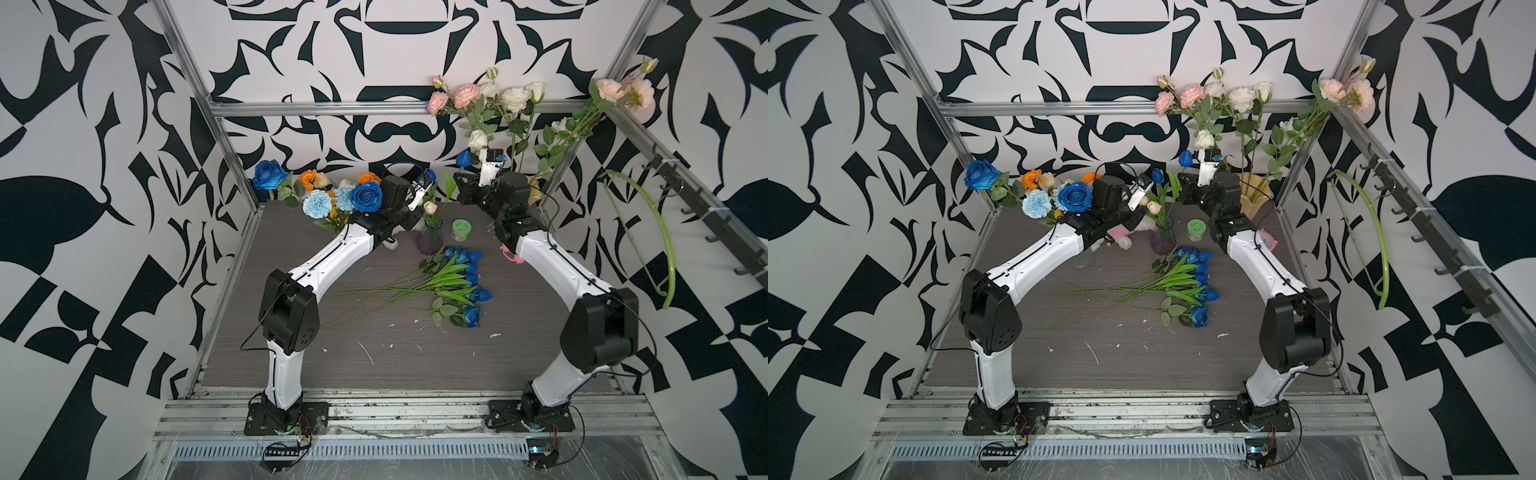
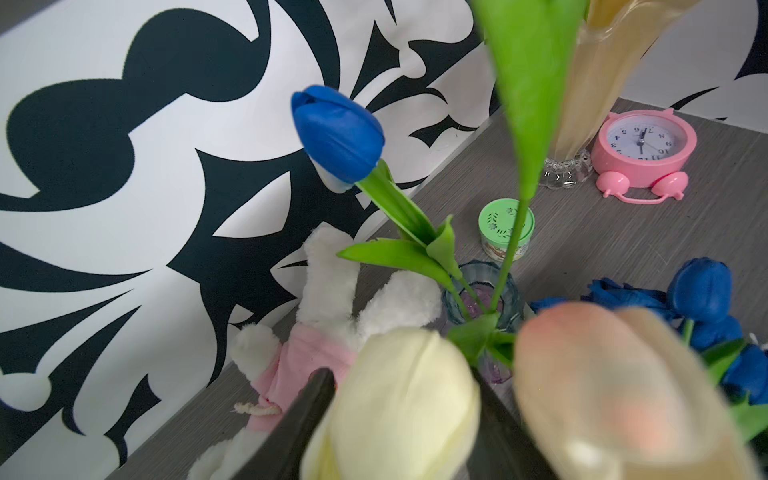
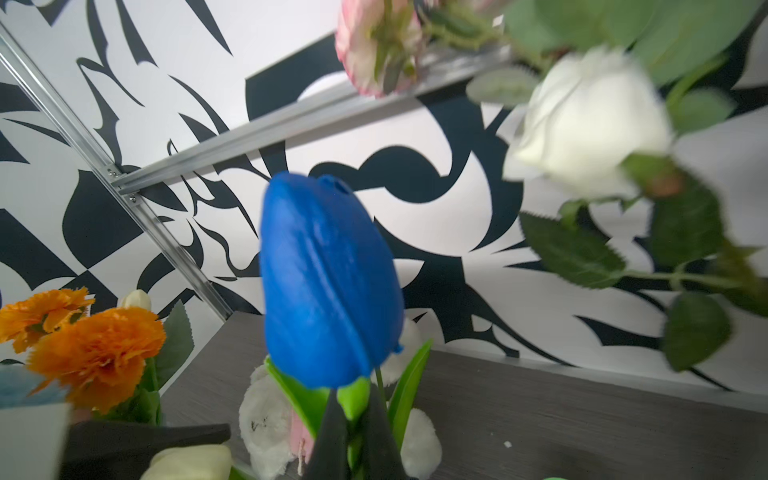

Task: Pick out blue flowers from the vase
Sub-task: Pick up the flower from the vase, then place the flower at the center of the board.

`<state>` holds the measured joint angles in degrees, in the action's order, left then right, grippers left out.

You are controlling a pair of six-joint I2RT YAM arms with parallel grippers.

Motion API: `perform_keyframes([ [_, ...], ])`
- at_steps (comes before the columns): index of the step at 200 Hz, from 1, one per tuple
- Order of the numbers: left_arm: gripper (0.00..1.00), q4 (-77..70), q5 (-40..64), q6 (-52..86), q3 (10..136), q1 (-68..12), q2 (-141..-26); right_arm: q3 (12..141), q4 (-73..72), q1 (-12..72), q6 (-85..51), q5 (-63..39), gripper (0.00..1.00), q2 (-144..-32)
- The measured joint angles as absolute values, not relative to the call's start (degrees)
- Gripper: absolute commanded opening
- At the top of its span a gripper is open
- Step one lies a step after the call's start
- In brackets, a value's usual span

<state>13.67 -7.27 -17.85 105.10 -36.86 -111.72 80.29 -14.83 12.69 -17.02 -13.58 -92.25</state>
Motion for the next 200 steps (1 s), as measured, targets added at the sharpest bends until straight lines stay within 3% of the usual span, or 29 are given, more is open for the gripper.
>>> perform_keyframes([
  [60,0.52,13.58,-7.27,-17.93,105.10,-36.86,-111.72,68.71,-17.02,12.71,-18.20,-7.53,0.00,-76.34],
  [108,0.52,13.56,-7.31,-18.06,105.10,-36.86,-111.72,58.19,-18.92,12.71,-27.51,-3.77,0.00,-69.60],
  [155,0.52,13.56,-7.29,-18.04,105.12,-36.86,-111.72,48.16,-24.23,12.86,-43.31,-3.03,0.00,-69.78],
  [200,0.52,13.74,-7.25,-18.02,105.75,-36.86,-111.72,40.99,-35.05,14.94,-56.16,-1.76,0.00,-78.08],
])
